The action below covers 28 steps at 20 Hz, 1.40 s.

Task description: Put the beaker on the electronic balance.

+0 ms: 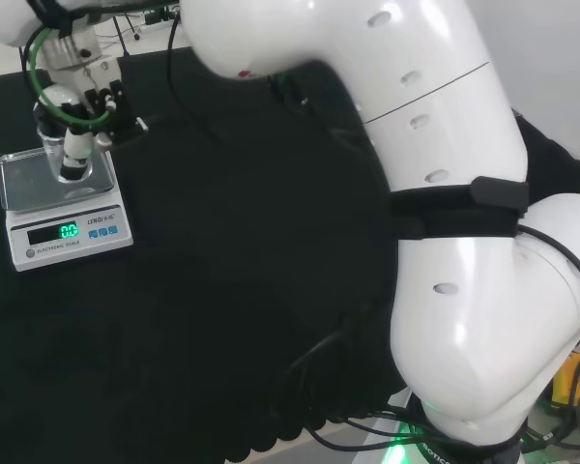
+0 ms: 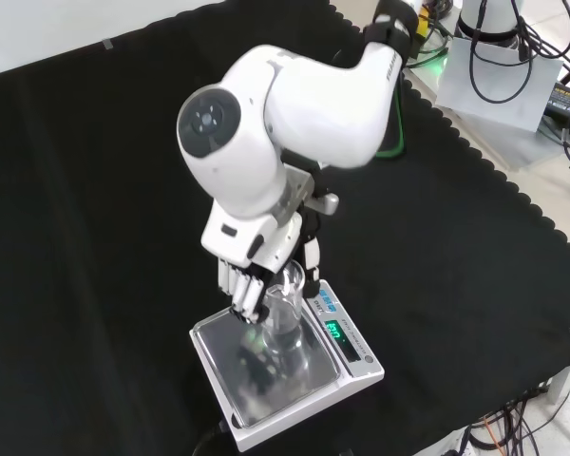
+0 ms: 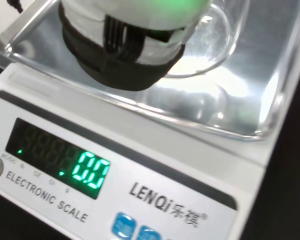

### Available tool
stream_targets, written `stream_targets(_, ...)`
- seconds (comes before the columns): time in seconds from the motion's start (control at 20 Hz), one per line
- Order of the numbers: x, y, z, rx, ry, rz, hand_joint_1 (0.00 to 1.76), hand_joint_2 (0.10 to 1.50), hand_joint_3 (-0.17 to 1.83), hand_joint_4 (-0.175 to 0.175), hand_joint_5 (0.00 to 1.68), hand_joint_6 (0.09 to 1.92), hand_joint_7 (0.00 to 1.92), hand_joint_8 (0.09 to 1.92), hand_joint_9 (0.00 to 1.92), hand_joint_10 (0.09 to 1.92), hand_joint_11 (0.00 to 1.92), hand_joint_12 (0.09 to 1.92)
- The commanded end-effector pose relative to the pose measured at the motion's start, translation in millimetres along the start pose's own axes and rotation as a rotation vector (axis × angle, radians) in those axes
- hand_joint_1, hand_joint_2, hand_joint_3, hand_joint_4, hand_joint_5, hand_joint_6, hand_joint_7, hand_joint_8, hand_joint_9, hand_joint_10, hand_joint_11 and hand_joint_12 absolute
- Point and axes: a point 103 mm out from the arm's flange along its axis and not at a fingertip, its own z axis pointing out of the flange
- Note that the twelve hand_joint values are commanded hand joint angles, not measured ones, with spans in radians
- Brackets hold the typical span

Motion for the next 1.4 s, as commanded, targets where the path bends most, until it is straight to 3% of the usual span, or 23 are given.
stream_targets(0.05, 12.8, 13.7, 16.5, 0.041, -0.02, -0.029, 1.2, 1.23, 0.04, -0.175, 0.71, 1.42, 0.74, 1.43, 0.89, 1.28, 0.85, 1.2)
stream_targets(0.2, 3.7, 20.5, 16.0, 0.038, -0.018, -0.015, 1.2, 1.23, 0.04, -0.175, 0.71, 1.42, 0.75, 1.43, 0.89, 1.28, 0.85, 1.2)
stream_targets(0.3, -2.1, 23.6, 14.4, 0.035, -0.02, -0.008, 1.17, 1.08, 0.32, -0.048, 0.74, 1.41, 0.79, 1.44, 0.9, 1.26, 0.86, 1.18)
stream_targets(0.35, -5.6, 25.2, 13.6, 0.034, -0.023, -0.005, 1.17, 1.01, 0.47, -0.013, 0.75, 1.42, 0.81, 1.46, 0.9, 1.27, 0.86, 1.19)
stream_targets(0.45, -9.1, 27.0, 13.8, 0.034, -0.027, -0.002, 1.17, 0.94, 0.6, 0.016, 0.76, 1.43, 0.83, 1.47, 0.9, 1.28, 0.86, 1.2)
stream_targets(0.95, -11.7, 26.6, 20.1, 0.042, -0.025, 0.0, 1.17, 0.92, 0.65, 0.025, 0.77, 1.44, 0.83, 1.47, 0.9, 1.29, 0.85, 1.21)
stream_targets(1.05, -12.6, 26.4, 20.0, 0.045, -0.016, 0.0, 1.19, 1.01, 0.48, -0.105, 0.74, 1.44, 0.78, 1.46, 0.89, 1.29, 0.84, 1.21)
stream_targets(1.15, -15.4, 24.7, 20.1, 0.053, -0.003, -0.001, 1.2, 1.08, 0.33, -0.159, 0.73, 1.43, 0.77, 1.44, 0.89, 1.27, 0.84, 1.21)
stream_targets(1.25, -17.9, 23.9, 19.5, 0.071, -0.002, -0.002, 1.18, 0.83, 0.58, -0.098, 0.53, 1.43, 0.73, 1.41, 0.92, 1.15, 0.84, 1.22)
stream_targets(1.3, -19.2, 23.1, 18.9, 0.067, 0.006, -0.004, 1.16, 0.69, 0.71, -0.073, 0.36, 1.27, 0.66, 1.34, 0.9, 1.08, 0.8, 1.24)
stream_targets(1.4, -21.1, 21.4, 17.9, 0.051, 0.017, -0.006, 1.11, 0.53, 0.82, -0.041, 0.17, 0.87, 0.52, 1.21, 0.83, 1.0, 0.73, 1.29)
